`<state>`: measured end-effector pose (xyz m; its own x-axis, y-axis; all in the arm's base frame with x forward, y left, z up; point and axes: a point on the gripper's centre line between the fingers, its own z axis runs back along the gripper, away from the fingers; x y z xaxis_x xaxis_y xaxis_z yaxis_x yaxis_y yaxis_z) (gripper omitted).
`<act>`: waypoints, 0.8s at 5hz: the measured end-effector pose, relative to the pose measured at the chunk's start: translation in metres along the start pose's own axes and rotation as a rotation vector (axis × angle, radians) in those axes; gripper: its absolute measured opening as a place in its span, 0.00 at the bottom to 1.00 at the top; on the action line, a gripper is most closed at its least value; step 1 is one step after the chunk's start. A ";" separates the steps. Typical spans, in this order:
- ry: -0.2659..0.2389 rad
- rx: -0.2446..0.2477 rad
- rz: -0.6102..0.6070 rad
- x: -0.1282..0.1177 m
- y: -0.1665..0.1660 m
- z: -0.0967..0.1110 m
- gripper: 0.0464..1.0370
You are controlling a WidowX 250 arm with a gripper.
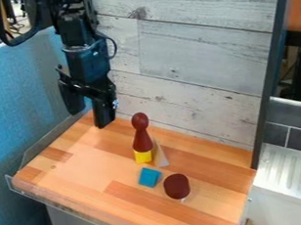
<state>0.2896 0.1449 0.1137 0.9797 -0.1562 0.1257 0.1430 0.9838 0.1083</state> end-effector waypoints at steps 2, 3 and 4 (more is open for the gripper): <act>0.080 -0.005 0.030 0.015 -0.004 -0.035 0.96; 0.100 0.035 0.043 0.032 -0.004 -0.051 0.96; 0.106 0.052 0.065 0.047 -0.002 -0.063 0.96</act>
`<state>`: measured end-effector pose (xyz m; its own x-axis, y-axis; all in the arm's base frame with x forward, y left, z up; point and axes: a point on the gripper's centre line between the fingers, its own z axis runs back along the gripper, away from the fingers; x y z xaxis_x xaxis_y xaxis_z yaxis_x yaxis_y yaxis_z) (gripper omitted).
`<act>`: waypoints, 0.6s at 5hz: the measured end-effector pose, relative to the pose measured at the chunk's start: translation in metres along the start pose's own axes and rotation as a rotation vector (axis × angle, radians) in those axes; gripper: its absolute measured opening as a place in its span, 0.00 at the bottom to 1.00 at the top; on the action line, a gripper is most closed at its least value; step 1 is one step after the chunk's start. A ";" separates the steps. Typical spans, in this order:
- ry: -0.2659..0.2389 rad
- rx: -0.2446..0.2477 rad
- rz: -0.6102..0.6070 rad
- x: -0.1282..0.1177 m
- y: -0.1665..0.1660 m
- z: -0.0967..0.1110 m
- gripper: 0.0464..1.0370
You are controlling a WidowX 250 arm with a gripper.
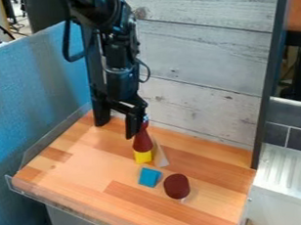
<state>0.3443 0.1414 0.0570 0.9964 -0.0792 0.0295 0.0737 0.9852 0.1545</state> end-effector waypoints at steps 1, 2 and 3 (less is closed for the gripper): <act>0.025 0.005 0.024 0.015 0.002 -0.014 0.96; 0.037 0.013 0.038 0.030 0.003 -0.025 0.96; 0.075 0.003 0.060 0.042 0.005 -0.037 0.96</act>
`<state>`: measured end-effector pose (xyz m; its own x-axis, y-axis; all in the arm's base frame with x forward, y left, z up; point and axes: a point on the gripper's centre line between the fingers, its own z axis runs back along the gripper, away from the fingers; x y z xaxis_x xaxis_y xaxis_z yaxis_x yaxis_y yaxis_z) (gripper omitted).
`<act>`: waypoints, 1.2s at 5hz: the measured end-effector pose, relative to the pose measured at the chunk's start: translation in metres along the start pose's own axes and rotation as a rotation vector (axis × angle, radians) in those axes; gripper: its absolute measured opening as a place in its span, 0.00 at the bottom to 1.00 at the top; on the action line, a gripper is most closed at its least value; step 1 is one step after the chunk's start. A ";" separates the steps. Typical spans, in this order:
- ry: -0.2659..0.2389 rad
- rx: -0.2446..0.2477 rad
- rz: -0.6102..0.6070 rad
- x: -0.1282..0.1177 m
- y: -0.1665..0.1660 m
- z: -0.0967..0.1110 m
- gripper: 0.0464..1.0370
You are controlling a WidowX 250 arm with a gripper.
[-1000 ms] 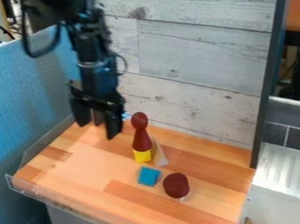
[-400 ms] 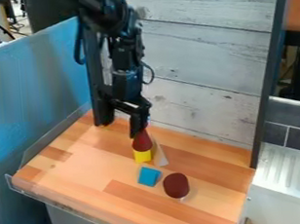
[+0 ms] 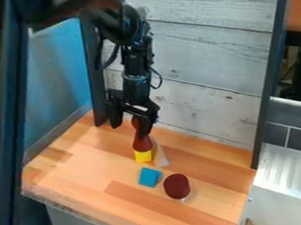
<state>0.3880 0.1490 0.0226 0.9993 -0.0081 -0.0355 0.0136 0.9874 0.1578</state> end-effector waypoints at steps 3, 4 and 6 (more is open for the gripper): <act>0.004 -0.072 0.029 0.024 -0.005 0.005 0.55; 0.010 -0.100 0.007 0.017 -0.012 0.006 0.55; -0.053 -0.111 -0.073 -0.017 -0.024 0.037 0.55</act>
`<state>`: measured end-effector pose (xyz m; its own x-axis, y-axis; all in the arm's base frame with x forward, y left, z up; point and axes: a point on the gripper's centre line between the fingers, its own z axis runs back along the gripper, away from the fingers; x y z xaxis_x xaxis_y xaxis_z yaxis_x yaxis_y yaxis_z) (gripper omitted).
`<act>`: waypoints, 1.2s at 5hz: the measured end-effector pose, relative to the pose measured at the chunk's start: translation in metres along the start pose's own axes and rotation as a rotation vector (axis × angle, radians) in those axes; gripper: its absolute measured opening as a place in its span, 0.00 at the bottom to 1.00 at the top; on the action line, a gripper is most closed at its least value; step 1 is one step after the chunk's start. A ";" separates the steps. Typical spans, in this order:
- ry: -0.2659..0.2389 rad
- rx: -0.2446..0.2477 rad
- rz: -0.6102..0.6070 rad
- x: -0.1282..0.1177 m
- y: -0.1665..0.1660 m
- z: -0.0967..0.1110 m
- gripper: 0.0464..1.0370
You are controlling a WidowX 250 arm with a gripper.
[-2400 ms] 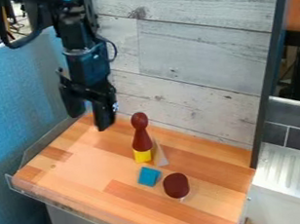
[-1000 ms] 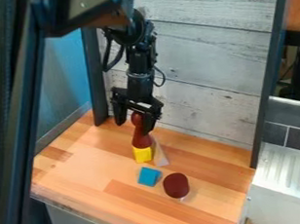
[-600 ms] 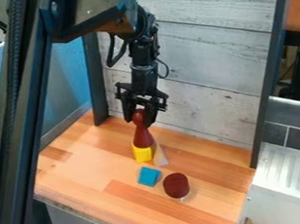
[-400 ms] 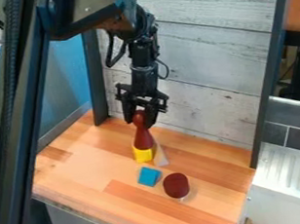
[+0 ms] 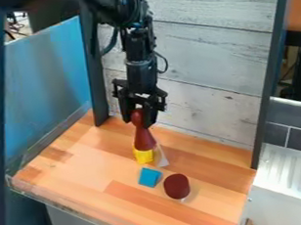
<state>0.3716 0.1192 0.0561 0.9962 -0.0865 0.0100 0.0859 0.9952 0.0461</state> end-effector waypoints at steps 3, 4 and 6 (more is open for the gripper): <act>-0.019 0.048 -0.238 -0.062 -0.067 0.001 0.55; -0.003 0.068 -0.284 -0.073 -0.084 -0.011 0.55; -0.029 0.117 -0.334 -0.075 -0.110 -0.022 0.55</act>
<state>0.2882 0.0175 0.0280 0.9125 -0.4091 0.0034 0.4029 0.9000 0.1661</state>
